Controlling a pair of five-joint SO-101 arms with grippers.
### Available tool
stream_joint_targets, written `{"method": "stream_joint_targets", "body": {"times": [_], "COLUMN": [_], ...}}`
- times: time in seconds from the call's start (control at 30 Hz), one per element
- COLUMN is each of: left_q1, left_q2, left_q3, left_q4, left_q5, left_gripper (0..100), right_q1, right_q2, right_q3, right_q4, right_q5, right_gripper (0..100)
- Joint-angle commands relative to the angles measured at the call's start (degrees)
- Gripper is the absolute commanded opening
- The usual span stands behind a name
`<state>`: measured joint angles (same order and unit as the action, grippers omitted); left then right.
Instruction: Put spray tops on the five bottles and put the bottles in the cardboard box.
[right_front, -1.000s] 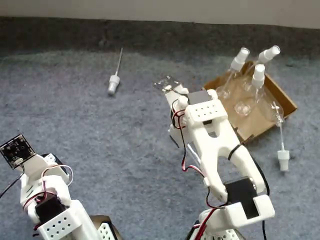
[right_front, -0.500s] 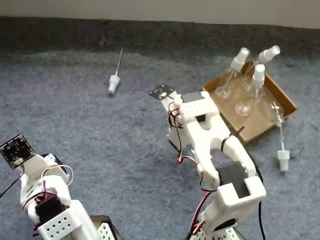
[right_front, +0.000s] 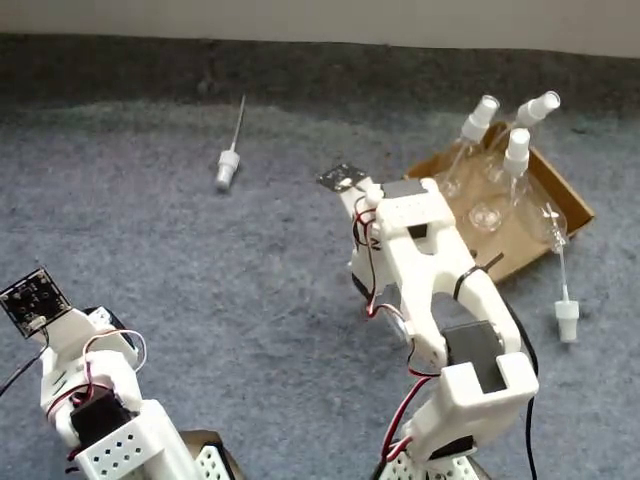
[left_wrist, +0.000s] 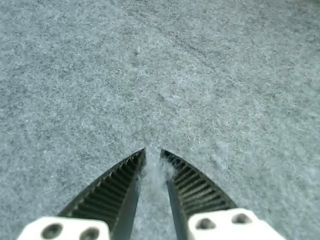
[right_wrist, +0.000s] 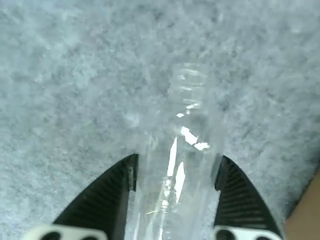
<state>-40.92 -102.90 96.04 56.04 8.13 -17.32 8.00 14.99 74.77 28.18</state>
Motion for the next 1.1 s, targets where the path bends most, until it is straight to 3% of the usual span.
{"method": "stream_joint_targets", "body": {"times": [0.0, 0.2, 0.5, 0.7, 0.77, 0.9, 1.07], "left_q1": [1.01, 1.01, 1.01, 0.66, 0.57, 1.1, 5.49], "left_q2": [0.13, 0.13, 0.13, 0.04, 0.04, 0.13, 0.13], "left_q3": [1.1, 1.1, 1.1, 1.1, 1.1, 1.1, 1.01], "left_q4": [0.35, 0.35, 0.18, -0.09, -0.09, 0.26, 0.35], "left_q5": [-0.44, -0.44, -0.44, -0.62, -4.22, -20.31, -22.07], "left_gripper": [0, 0, 0, 0, 0, 0, 0], "right_q1": [2.42, 2.33, 2.33, 1.98, 0.66, -2.24, -2.42], "right_q2": [-4.79, -17.8, -40.48, -54.29, -58.24, -63.78, -65.71], "right_q3": [-5.67, -3.74, 10.86, 29.93, 36.7, 48.84, 57.98], "right_q4": [1.89, 2.59, -0.04, -16.48, -22.55, -31.87, -36.62], "right_q5": [0.44, 0.09, -0.35, -14.15, -16.97, -19.25, -19.25], "right_gripper": [14.6, 14.6, 14.6, 14.6, 14.6, 14.6, 14.6]}}
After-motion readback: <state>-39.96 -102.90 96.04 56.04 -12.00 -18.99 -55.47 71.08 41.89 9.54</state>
